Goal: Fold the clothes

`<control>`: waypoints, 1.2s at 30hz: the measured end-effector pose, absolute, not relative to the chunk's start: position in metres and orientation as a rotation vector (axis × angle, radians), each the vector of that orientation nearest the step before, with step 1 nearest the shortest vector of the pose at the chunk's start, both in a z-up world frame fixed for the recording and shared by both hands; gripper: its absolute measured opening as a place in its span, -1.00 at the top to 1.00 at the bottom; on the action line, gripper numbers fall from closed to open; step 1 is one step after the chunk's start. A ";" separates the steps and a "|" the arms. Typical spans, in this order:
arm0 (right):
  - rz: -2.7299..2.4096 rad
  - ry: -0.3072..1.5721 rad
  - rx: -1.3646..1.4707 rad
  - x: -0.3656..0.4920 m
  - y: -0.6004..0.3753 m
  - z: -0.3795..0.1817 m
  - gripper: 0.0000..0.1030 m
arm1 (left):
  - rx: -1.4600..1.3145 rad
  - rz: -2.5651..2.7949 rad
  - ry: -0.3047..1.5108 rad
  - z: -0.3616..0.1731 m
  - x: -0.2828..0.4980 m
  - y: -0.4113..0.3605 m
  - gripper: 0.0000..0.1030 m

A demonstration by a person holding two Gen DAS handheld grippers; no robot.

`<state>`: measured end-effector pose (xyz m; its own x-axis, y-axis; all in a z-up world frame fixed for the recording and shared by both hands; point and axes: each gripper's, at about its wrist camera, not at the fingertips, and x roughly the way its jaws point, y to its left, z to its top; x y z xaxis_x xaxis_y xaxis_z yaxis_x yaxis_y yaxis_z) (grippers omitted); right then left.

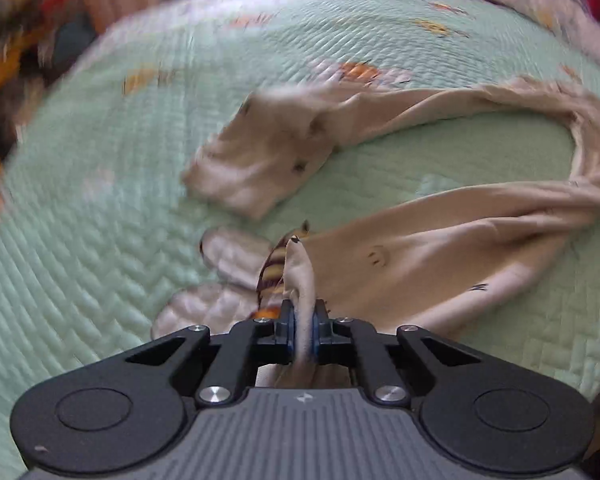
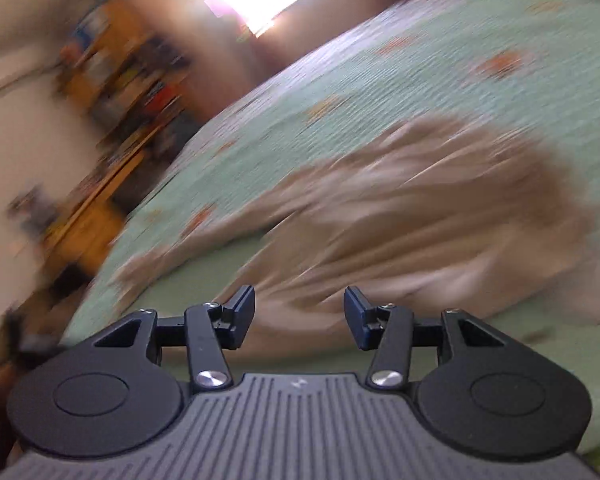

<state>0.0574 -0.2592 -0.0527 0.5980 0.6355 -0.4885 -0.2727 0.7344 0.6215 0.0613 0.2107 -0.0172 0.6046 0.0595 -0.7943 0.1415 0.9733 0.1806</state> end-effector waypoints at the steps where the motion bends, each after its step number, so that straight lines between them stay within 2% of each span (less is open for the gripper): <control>1: 0.633 0.798 0.517 0.060 -0.242 -0.055 -0.04 | 0.265 -0.027 0.870 -0.006 0.059 0.205 0.83; 5: 0.893 0.939 0.418 0.068 -0.166 -0.057 -0.08 | 0.348 0.014 0.691 0.035 0.059 0.192 0.83; 11: 1.154 1.045 0.300 0.105 -0.040 -0.055 -0.09 | 0.425 -0.042 0.584 0.065 0.065 0.184 0.83; 15: 1.112 1.146 0.303 0.163 0.026 -0.060 -0.09 | 0.452 -0.055 0.495 0.075 0.068 0.189 0.83; 17: 1.025 1.072 0.337 0.195 0.046 -0.049 -0.09 | 0.425 -0.094 0.447 0.080 0.058 0.197 0.82; 19: 0.919 0.900 0.326 0.215 0.057 -0.032 -0.09 | 0.391 -0.155 0.429 0.080 0.045 0.207 0.80; 22: 0.925 0.972 0.273 0.211 0.077 -0.039 -0.09 | 0.320 -0.241 0.542 0.053 0.017 0.223 0.78; 25: 1.049 1.083 0.244 0.168 0.077 -0.058 -0.09 | 0.204 -0.301 0.675 0.015 -0.015 0.236 0.78; 28: 1.123 1.070 0.183 0.120 0.055 -0.060 -0.09 | 0.150 -0.311 0.732 -0.014 -0.035 0.233 0.75; 33: 1.247 1.131 0.095 0.081 0.005 -0.049 -0.20 | 0.131 -0.338 0.769 -0.024 -0.049 0.222 0.60; 36: 1.225 1.045 0.145 0.081 -0.032 -0.036 -0.20 | 0.099 -0.360 0.789 -0.021 -0.060 0.221 0.52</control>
<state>0.0805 -0.0319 -0.0363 -0.0374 0.8175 -0.5747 -0.6962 0.3913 0.6019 -0.0603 0.2211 -0.0206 0.6469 -0.2796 -0.7094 0.3531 0.9344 -0.0462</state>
